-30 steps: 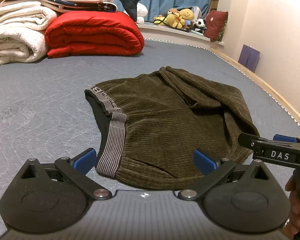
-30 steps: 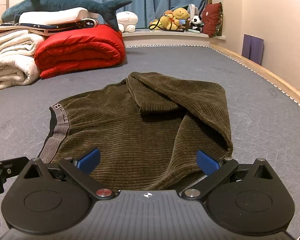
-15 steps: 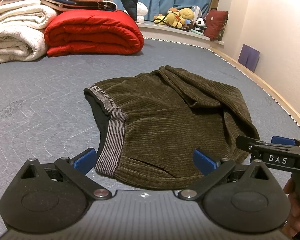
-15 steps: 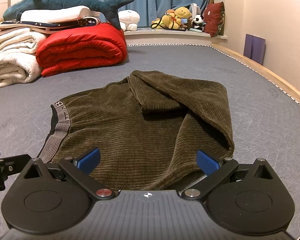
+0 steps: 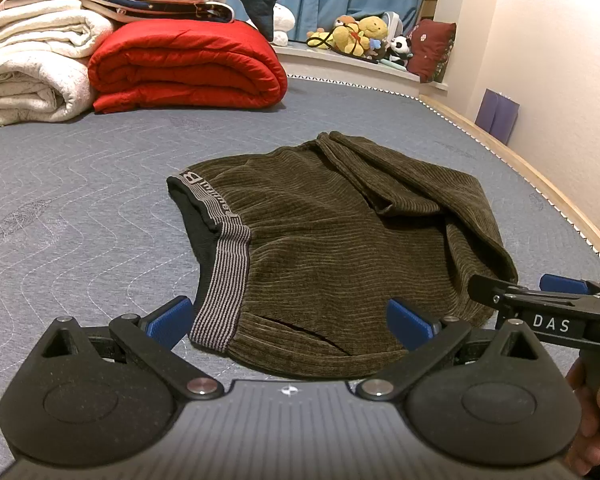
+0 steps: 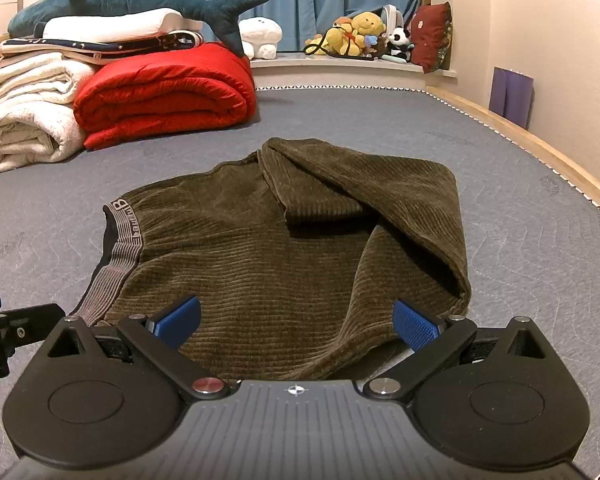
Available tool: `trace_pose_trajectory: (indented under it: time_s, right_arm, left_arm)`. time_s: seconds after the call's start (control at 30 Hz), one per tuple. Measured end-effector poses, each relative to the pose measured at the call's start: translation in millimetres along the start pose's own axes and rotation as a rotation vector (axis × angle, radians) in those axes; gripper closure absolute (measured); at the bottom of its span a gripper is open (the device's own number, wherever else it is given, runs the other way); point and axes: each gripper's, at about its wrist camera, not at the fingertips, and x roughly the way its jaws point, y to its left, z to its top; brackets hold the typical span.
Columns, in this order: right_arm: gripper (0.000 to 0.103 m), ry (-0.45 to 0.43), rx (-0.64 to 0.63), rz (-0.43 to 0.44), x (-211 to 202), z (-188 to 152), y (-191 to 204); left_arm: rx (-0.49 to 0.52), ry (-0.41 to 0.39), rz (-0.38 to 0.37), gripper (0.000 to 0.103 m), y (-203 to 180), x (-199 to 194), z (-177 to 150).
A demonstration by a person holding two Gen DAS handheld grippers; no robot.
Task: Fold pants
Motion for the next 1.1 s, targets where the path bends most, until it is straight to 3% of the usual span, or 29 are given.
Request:
trace_pose_trajectory:
  time_s: [0.67, 0.83, 0.97, 1.0, 1.1]
  right_arm:
    - [0.003, 0.000, 0.000, -0.001, 0, -1, 0]
    - [0.019, 0.009, 0.040, -0.005, 3, 0, -5]
    - [0.040, 0.037, 0.096, 0.000, 9, 0, -14]
    - [0.044, 0.046, 0.115, 0.001, 11, 0, -17]
    - [0.045, 0.089, 0.169, 0.008, 18, -3, -23]
  left_arm:
    - [-0.001, -0.004, -0.011, 0.000, -2, -2, -1]
    - [0.026, -0.071, -0.040, 0.000, -3, -15, 6]
    - [0.030, -0.015, -0.063, 0.001, 10, -12, 31]
    - [0.022, 0.006, -0.073, 0.005, 18, -7, 40]
    - [-0.046, 0.044, -0.143, 0.034, 49, 14, 68]
